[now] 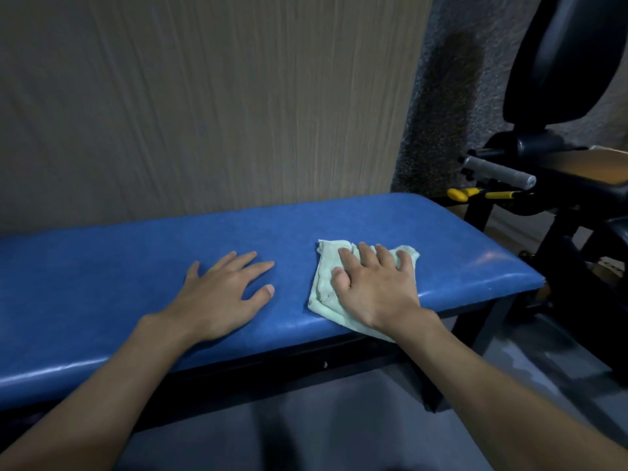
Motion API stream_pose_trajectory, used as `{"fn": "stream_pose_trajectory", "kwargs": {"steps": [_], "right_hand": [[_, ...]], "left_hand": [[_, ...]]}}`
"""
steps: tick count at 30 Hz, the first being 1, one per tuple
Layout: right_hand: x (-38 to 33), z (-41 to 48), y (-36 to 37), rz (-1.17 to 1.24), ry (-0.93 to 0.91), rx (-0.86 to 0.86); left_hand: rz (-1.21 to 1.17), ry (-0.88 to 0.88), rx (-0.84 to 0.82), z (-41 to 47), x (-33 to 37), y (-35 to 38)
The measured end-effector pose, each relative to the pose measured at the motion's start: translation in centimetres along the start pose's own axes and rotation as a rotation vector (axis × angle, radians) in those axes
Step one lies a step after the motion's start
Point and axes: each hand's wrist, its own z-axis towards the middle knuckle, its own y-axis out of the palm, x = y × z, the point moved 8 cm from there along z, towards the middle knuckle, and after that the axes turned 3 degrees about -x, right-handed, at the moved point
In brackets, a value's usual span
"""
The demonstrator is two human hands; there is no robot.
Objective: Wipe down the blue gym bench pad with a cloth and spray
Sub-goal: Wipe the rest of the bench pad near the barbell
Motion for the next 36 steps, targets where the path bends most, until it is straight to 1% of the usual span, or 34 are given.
{"fn": "stream_pose_trajectory", "kwargs": {"steps": [6,10,14,16,19,21,23,24,26,27,29,31,36], "right_hand": [[-5.9,0.5,0.6,-0.026,-0.094,-0.021],[-10.1,0.3,0.8,-0.029,-0.145,-0.032],[-16.0,-0.6,1.3,-0.005,-0.207,-0.04],[-19.1,-1.1,1.7,0.035,-0.259,-0.081],[-21.6,-1.3,0.6,0.173,-0.353,-0.118],[-20.6,-1.0,-1.3,0.327,-0.38,-0.035],[-17.8,-0.5,-2.7,0.363,-0.347,0.073],[-15.9,-0.1,-2.8,0.357,-0.305,0.096],[-12.0,0.5,-2.0,0.343,-0.206,0.068],[-10.5,0.5,-1.4,0.319,-0.174,0.035],[-9.2,0.4,-0.3,0.237,-0.184,0.009],[-9.4,0.3,0.1,0.178,-0.216,0.019],[-11.1,0.8,-0.1,0.152,-0.193,0.02]], "left_hand": [[0.016,-0.086,-0.011,-2.9,-4.6,-0.6],[0.001,-0.11,0.02,-4.2,-6.9,-0.6],[-0.013,-0.119,0.055,-5.5,-8.9,-0.8],[-0.14,-0.12,0.097,-6.3,-10.0,-1.4],[-0.393,-0.144,0.282,-7.8,-11.5,-3.3],[-0.389,-0.145,0.393,-8.6,-10.9,-4.7],[-0.333,-0.104,0.441,-8.4,-8.6,-5.2],[-0.309,-0.071,0.425,-7.8,-7.0,-5.0],[-0.253,-0.046,0.326,-6.2,-4.1,-3.2],[-0.18,-0.051,0.272,-5.3,-3.1,-2.1],[0.033,-0.069,0.207,-4.0,-2.3,-0.2],[0.103,-0.099,0.159,-3.6,-3.4,0.5],[0.09,-0.155,0.127,-5.6,-8.2,-0.7]]}}
